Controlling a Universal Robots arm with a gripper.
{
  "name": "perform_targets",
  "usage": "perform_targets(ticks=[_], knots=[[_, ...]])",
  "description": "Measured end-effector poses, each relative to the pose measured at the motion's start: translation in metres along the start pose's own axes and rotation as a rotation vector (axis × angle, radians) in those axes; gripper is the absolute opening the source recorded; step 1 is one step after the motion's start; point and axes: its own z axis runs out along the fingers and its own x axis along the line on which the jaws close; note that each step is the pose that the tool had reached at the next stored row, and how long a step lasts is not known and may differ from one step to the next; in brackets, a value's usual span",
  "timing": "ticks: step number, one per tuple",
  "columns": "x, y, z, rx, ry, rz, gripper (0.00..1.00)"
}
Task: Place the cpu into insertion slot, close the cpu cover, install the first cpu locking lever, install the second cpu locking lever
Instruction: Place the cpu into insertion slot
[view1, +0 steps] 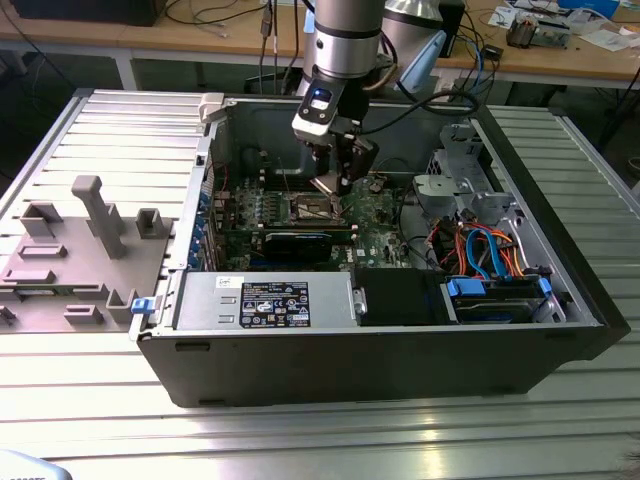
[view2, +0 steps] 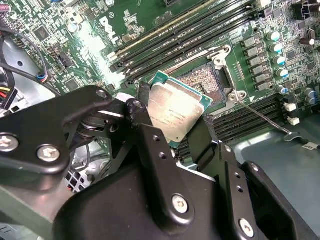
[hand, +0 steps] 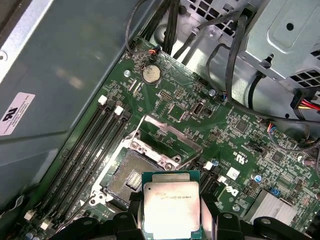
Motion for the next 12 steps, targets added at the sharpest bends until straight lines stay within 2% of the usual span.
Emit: perform_targets(ticks=[12], knots=[[0.0000,0.0000,0.0007,0.0024,0.0009,0.043,0.55]])
